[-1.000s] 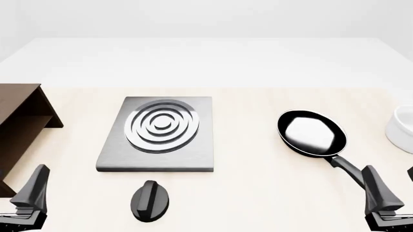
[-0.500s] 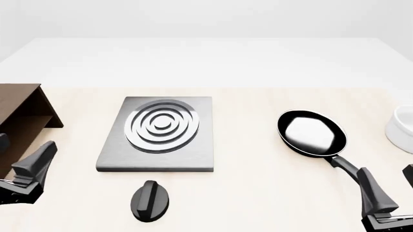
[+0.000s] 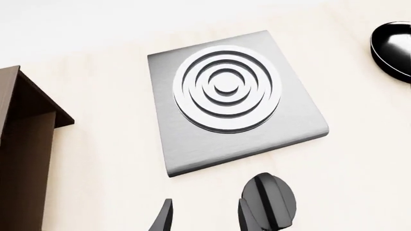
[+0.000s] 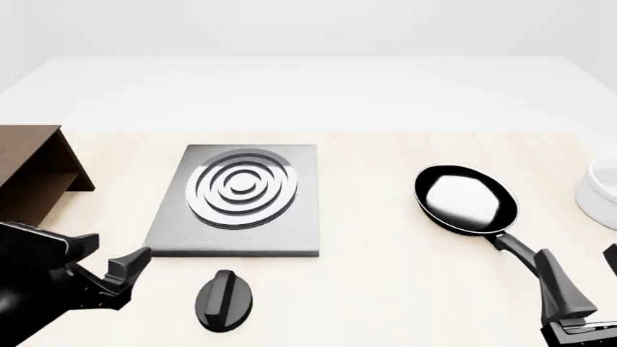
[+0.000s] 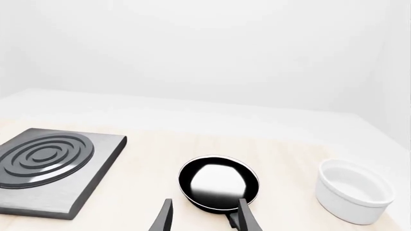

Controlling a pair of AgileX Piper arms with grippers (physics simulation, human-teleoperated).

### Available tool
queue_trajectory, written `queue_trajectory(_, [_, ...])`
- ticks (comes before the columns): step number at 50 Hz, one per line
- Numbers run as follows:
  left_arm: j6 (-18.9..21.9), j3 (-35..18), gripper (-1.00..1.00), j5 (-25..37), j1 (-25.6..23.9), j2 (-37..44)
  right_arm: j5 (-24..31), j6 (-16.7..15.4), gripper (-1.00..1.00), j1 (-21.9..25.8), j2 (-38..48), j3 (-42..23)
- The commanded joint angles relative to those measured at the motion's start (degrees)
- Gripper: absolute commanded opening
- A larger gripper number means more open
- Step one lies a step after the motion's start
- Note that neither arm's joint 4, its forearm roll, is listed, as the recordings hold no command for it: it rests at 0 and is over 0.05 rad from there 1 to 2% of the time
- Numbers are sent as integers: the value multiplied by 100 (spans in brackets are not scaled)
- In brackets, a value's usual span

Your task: Turn on the stove and put the frying pan on it.

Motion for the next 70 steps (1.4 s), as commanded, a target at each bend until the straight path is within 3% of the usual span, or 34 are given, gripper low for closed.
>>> queue_trajectory(1, [-250, 304, 100, -401, -293, 650, 1, -8, 100, -38, -4, 0])
queue_trajectory(10, [-420, 509, 100, -965, -448, 1275, 88, 144, 100, -158, 58, 1])
queue_trajectory(25, [-764, 771, 100, -1930, -771, 2138, 89, 111, 100, -123, 11, 0])
queue_trajectory(28, [-1028, 861, 100, -2245, -949, 2449, 78, 110, 100, -124, 3, 0])
queue_trajectory(38, [-1113, 1167, 100, -3257, -954, 3346, 30, 121, 100, -94, 0, -1])
queue_trajectory(44, [-1543, 1273, 100, -3764, -1160, 3861, 18, 129, 100, -93, -1, -1])
queue_trajectory(48, [-1582, 1304, 100, -4210, -1218, 4382, 69, 157, 100, -52, 2, -1])
queue_trajectory(50, [-1790, 1320, 100, -4305, -1346, 4458, 45, 138, 100, -32, -2, -1])
queue_trajectory(58, [-1842, 1320, 100, -4481, -1398, 4632, 38, 123, 100, -43, -3, -1])
queue_trajectory(61, [-2513, 1380, 100, -4458, -1837, 4262, 43, 124, 100, -47, -2, -1])
queue_trajectory(63, [-3359, 1554, 100, -4549, -2387, 3741, 40, 133, 100, -41, -2, -1])
queue_trajectory(65, [-3891, 1601, 100, -4410, -2683, 3155, 48, 129, 100, -42, -3, -1])
queue_trajectory(68, [-4365, 1599, 100, -4044, -2910, 2350, 39, 121, 100, -53, -2, -1])
queue_trajectory(70, [-4387, 1600, 100, -3783, -2868, 1905, 44, 113, 100, -54, -2, -1])
